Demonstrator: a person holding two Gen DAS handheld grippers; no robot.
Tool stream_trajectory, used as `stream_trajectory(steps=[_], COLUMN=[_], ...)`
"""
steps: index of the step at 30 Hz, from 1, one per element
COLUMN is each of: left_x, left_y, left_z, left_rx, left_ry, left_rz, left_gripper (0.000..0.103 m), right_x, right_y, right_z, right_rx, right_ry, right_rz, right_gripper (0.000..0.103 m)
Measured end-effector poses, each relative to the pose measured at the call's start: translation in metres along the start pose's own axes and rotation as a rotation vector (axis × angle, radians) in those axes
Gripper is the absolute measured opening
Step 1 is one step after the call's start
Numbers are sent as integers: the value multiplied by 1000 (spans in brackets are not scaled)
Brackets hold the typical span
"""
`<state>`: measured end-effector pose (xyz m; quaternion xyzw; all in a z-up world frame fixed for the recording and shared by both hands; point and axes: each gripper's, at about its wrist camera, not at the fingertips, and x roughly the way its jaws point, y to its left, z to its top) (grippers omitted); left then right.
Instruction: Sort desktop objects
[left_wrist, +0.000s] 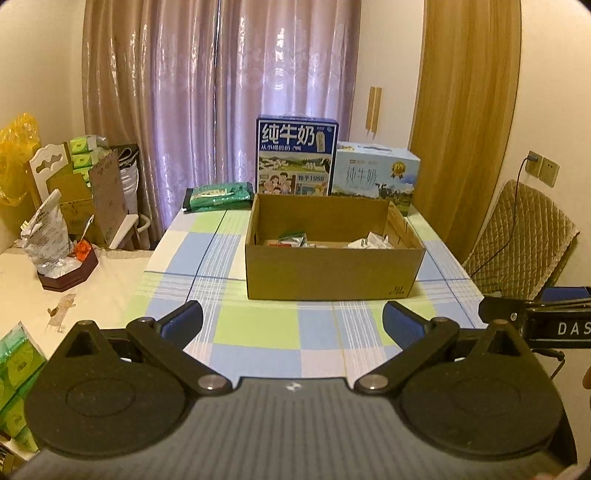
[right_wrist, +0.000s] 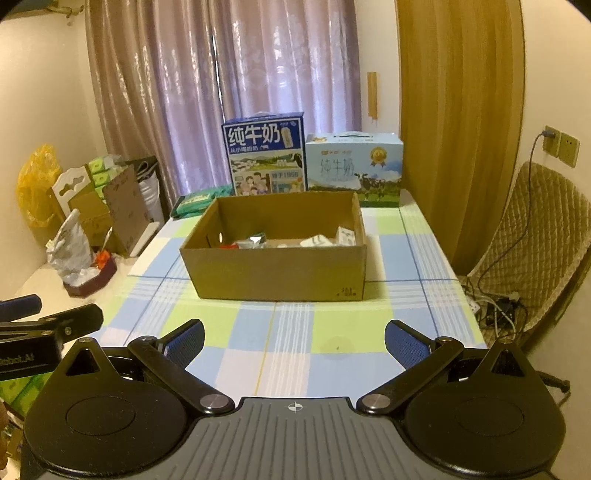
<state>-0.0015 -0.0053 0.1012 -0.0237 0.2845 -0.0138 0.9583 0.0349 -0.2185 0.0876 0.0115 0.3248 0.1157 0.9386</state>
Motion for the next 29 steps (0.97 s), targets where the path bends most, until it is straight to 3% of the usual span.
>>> stream_trajectory(steps=[29], left_x=[19], left_y=[5], left_z=[-13], left_rx=[-44], left_ry=[50], left_rz=[-11], left_gripper=[102], right_x=[13], right_y=[-2], right_z=[-14], right_rx=[24], right_ry=[45], right_rz=[-2], right_gripper=[101])
